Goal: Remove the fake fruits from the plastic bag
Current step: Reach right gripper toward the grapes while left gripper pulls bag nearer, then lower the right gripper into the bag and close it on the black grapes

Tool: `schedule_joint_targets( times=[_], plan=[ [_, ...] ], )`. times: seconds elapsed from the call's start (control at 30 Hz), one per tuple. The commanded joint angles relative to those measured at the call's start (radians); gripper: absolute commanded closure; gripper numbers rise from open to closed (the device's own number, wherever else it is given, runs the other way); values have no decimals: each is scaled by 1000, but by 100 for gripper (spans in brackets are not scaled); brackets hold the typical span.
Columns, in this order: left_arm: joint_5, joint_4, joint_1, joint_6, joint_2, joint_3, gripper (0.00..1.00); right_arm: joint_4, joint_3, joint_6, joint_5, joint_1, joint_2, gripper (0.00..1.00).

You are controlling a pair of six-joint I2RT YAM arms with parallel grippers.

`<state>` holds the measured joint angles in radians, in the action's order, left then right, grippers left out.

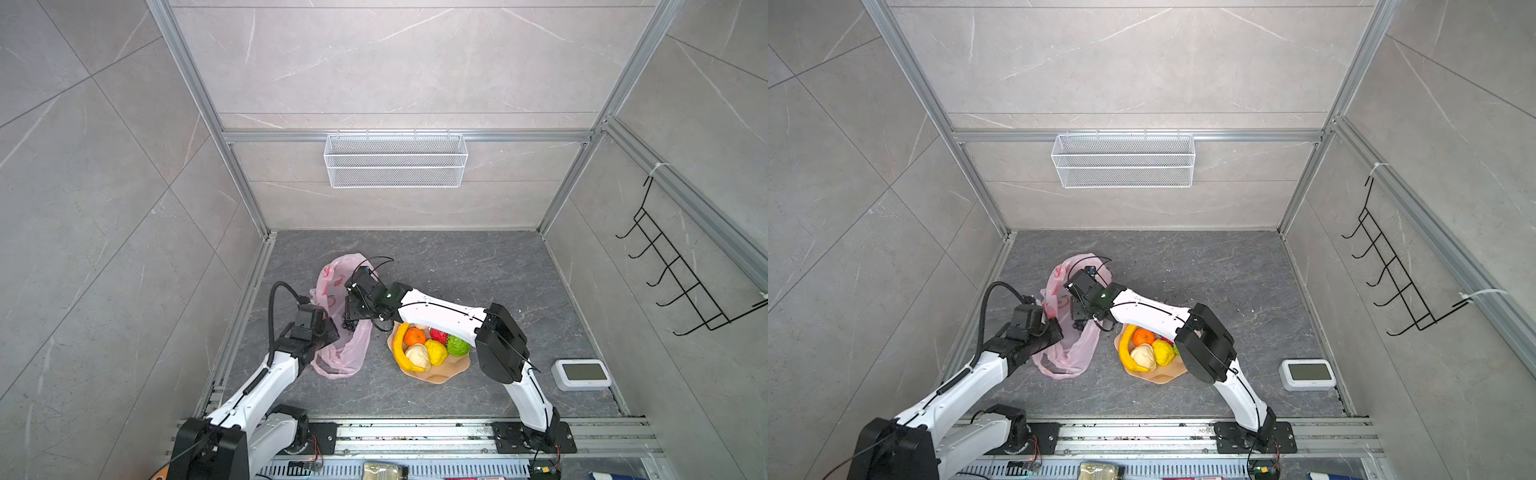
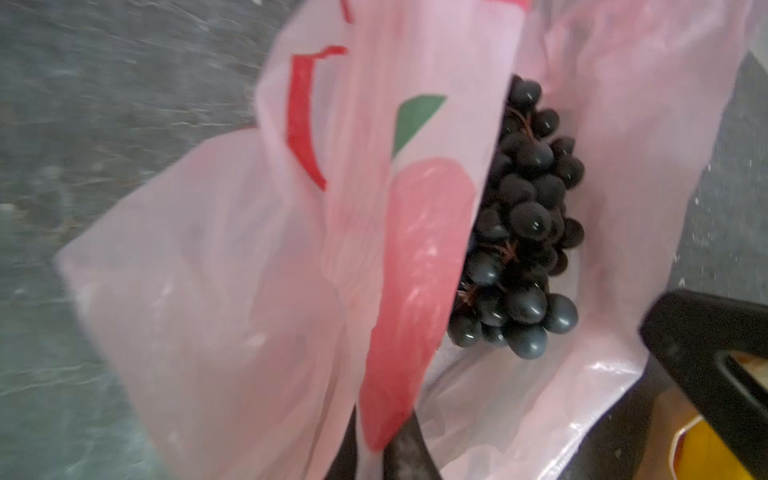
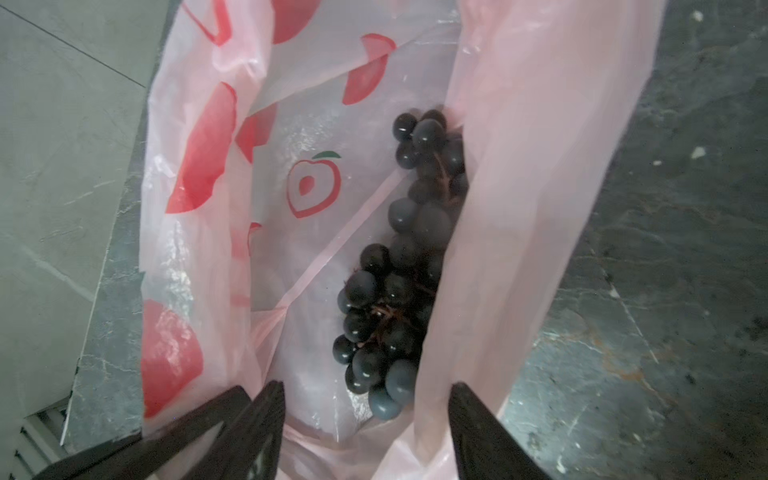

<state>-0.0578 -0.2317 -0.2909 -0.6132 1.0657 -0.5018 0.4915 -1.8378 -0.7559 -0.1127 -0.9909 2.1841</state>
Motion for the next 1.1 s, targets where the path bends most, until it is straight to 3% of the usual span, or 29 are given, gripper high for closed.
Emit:
schedule_joint_targets(
  times=[0.0,0.23,0.33,0.67,0.93,1.07],
  plan=[
    [26,49,-28,69,15,-44,100,-55,43,-31,-16,5,-66,35],
    [-1,117,-28,62,-73,44,100,-38,-42,5,22,-21,-1,36],
    [-53,109,-28,41,-119,66,100,16,-111,20,-13,-35,51,37],
    [-73,101,-28,36,-142,75,100,182,-203,-28,-160,-32,121,37],
    [-61,102,-28,35,-136,73,100,176,-158,-64,-123,3,120,38],
    [-68,103,-28,33,-138,74,100,129,-130,-60,-62,16,117,31]
  ],
)
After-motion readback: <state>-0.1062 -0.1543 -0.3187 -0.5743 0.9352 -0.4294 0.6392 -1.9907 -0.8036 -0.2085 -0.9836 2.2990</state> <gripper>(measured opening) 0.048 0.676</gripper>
